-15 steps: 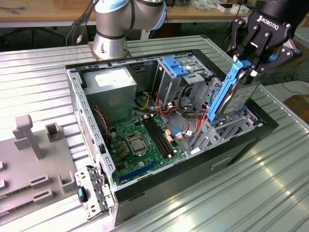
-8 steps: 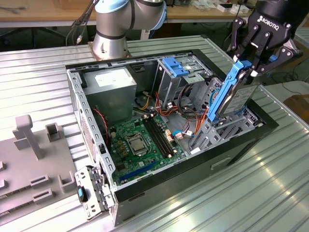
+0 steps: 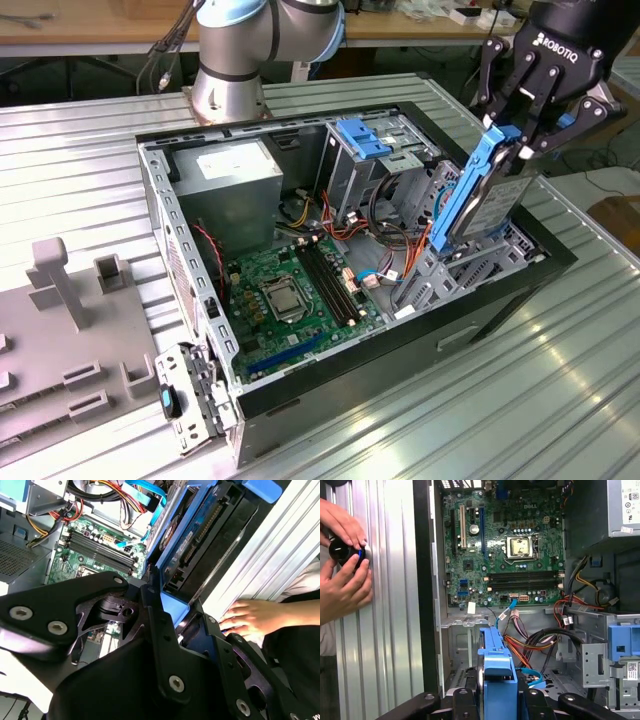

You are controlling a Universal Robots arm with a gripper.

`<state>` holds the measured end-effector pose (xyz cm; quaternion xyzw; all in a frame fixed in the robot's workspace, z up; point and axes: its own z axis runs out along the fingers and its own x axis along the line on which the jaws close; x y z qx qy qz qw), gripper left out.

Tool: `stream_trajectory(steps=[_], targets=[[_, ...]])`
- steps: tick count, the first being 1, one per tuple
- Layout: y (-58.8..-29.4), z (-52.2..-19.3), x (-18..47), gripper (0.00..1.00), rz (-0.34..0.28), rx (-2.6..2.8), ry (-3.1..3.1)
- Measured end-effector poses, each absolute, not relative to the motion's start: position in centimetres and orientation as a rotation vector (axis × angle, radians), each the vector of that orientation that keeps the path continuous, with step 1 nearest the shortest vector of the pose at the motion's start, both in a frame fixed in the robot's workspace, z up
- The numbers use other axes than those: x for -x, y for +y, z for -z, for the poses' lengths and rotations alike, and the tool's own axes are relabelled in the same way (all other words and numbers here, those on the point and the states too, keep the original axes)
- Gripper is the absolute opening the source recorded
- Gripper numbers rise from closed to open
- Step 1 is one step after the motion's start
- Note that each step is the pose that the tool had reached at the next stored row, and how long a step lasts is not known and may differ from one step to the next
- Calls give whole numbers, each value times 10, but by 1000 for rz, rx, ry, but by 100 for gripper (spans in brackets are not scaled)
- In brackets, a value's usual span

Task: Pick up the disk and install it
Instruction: 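Insert the disk into the insertion slot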

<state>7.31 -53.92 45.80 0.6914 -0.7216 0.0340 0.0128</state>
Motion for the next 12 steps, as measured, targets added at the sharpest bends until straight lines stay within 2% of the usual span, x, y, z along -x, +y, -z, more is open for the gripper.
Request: stream_trajectory(steps=[12], targets=[[-547, -453, -73, 37, -106, -2154, -2249]])
